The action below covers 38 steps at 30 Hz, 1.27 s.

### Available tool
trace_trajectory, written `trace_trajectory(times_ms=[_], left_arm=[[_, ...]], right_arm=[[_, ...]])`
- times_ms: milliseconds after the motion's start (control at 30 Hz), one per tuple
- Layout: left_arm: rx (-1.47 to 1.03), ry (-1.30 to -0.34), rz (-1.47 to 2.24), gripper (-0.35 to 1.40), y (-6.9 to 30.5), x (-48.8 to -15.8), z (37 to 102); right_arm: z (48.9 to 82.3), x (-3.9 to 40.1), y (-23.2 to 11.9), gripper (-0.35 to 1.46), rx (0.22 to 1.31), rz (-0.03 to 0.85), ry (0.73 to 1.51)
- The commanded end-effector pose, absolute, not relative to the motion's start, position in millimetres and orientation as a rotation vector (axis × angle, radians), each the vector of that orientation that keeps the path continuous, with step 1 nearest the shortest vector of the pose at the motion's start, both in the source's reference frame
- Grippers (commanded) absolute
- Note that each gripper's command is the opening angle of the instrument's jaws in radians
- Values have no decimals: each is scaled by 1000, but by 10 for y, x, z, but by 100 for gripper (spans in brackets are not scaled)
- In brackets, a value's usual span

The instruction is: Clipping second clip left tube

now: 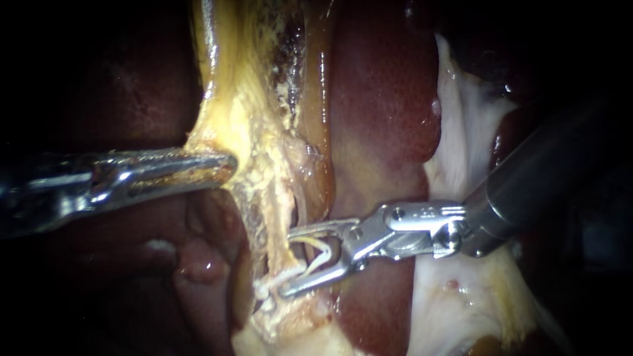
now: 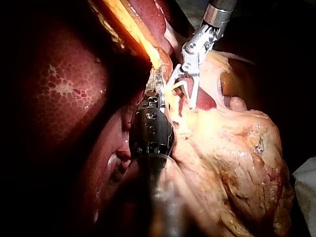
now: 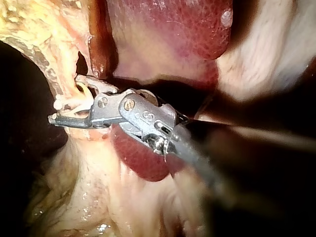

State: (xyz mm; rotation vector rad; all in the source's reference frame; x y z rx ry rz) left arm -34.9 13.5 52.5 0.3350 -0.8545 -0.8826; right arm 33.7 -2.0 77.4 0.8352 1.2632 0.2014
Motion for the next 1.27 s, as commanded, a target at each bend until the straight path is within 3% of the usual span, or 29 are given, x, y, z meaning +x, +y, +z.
trace_trajectory(times_ms=[33, 700, 767, 867, 1267], left_arm=[[336, -855, -882, -35, 135, -349, 527], [334, -854, -883, -35, 136, -354, 530], [334, -854, -884, -35, 136, -354, 530], [335, -854, -883, -35, 136, -354, 530], [335, -854, -883, -35, 137, -354, 531]], right_arm=[[773, 338, -21, 53, 839, 195, 1272], [772, 361, -32, 43, 886, 161, 1285], [772, 359, -32, 27, 894, 186, 1275], [773, 351, -32, -35, 927, 223, 1259], [784, 349, -29, -35, 926, 236, 1251]])
